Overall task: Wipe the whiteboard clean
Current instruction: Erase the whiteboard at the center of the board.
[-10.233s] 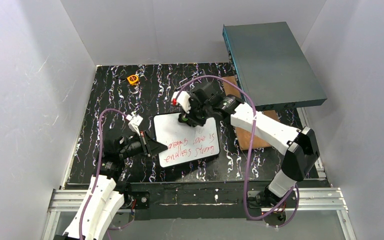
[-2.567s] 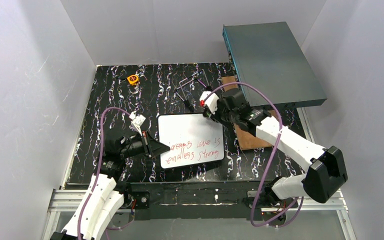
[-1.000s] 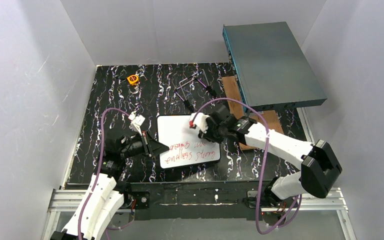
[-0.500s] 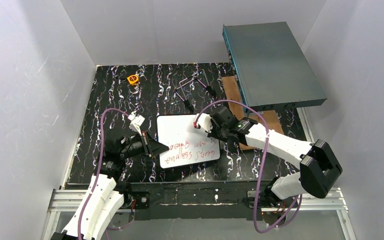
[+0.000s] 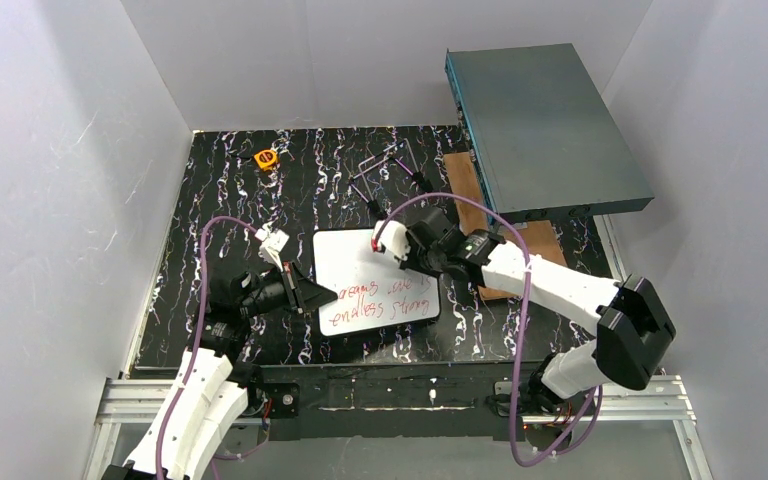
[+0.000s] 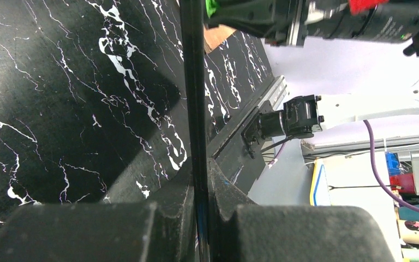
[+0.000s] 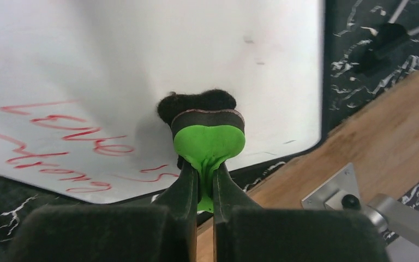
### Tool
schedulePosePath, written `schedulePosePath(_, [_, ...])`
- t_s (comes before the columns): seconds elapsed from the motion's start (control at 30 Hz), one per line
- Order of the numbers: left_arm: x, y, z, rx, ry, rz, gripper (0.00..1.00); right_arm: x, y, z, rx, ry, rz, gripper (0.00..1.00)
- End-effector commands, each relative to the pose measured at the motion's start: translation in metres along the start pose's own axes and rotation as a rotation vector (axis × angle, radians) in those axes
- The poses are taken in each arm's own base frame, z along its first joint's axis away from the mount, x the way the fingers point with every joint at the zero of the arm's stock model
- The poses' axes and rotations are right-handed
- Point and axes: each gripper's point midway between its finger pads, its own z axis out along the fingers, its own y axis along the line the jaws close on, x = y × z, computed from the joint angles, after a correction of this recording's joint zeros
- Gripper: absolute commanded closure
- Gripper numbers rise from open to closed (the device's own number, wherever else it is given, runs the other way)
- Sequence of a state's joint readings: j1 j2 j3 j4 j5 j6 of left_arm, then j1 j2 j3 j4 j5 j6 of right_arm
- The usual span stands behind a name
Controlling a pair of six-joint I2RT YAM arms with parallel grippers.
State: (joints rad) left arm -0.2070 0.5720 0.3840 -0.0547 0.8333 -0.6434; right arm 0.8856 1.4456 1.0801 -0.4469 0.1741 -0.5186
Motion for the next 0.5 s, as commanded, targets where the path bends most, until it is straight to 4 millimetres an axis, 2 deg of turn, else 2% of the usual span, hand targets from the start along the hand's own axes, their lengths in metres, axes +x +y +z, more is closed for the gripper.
schedulePosePath(0.0, [-0.012,-0.039,-0.007,0.156,-0.015,0.132,1.00,0.000,0.020,0.002,-0.026,-0.022,-0.026,0.99])
schedulePosePath(0.13, [-0.012,-0.039,-0.007,0.156,-0.015,0.131,1.00,0.019,-0.033,0.004,0.100,0.064,0.077,0.99])
schedulePosePath(0.2, [-0.012,-0.039,-0.007,0.156,-0.016,0.133,1.00,0.029,-0.046,0.004,0.136,0.091,0.087,0.99])
schedulePosePath(0.23, [-0.012,-0.039,-0.007,0.156,-0.016,0.133,1.00,0.032,-0.047,0.004,0.136,0.097,0.083,0.99])
schedulePosePath(0.33, [-0.012,-0.039,-0.007,0.157,-0.014,0.131,1.00,0.035,-0.027,0.006,0.063,0.090,0.073,0.99])
schedulePosePath(0.47, [-0.012,-0.039,-0.007,0.157,-0.013,0.131,1.00,0.011,0.020,0.002,-0.084,0.000,0.016,0.99])
